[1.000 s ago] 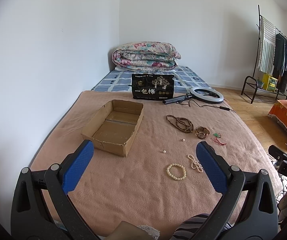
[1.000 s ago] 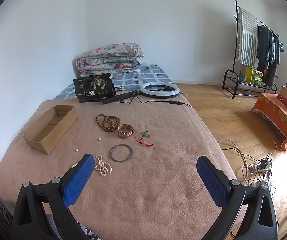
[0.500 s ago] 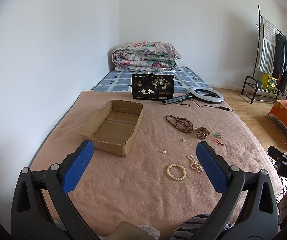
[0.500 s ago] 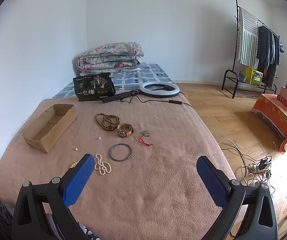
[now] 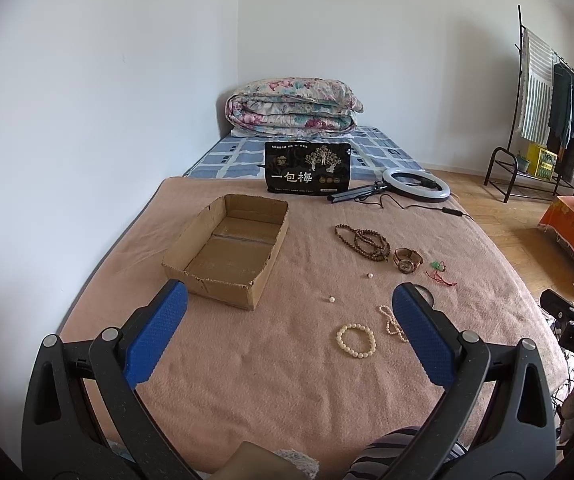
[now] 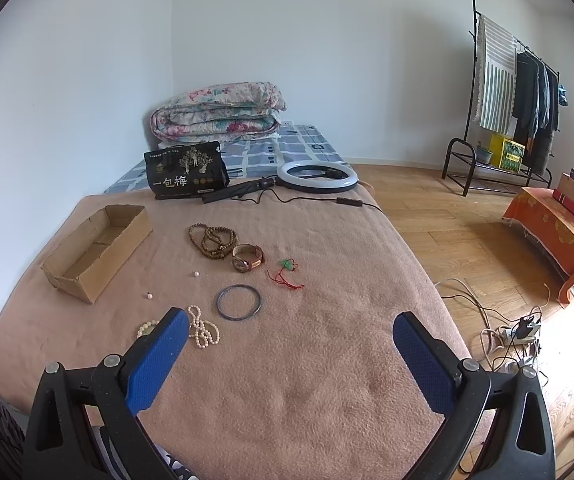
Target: Organize jewelry
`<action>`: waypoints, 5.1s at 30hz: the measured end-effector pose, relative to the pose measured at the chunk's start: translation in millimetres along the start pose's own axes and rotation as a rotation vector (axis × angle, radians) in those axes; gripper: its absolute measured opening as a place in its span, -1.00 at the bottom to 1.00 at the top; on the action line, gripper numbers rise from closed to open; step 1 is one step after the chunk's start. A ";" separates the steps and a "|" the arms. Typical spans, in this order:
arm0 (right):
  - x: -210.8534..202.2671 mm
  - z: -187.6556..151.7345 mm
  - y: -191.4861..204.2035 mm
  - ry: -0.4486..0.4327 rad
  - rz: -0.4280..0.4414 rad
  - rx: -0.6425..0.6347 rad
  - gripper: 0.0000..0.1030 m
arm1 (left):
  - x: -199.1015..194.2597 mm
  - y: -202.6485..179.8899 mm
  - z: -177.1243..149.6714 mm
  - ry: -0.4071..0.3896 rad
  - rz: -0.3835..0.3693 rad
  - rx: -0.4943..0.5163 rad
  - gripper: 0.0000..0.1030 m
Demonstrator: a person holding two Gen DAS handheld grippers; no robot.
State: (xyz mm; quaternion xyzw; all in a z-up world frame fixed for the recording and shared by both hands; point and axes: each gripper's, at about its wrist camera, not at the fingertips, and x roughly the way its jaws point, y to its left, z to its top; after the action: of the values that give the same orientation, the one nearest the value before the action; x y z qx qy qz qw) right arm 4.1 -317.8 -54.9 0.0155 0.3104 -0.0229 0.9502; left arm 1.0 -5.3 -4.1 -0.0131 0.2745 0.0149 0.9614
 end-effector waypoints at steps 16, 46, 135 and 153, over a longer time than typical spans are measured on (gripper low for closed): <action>14.5 0.0 2.7 0.027 -0.015 -0.022 0.99 | 28.4 7.0 -2.9 0.042 0.005 -0.007 1.00; 158.7 -5.2 28.2 0.214 0.104 -0.183 0.99 | 140.3 -24.4 -52.8 0.307 -0.175 0.128 0.59; 219.7 26.2 98.5 0.333 0.280 -0.249 0.44 | 185.2 -7.2 -31.9 0.320 -0.298 0.026 -0.90; 215.8 72.9 187.4 0.268 0.396 -0.343 0.44 | 198.9 71.4 23.6 0.205 -0.180 -0.058 -0.90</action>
State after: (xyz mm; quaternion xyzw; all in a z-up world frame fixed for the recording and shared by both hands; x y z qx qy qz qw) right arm 231.0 -141.3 -120.8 -0.0821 0.4235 0.2181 0.8754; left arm 179.8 71.1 -90.4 -0.0672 0.3686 -0.0650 0.9249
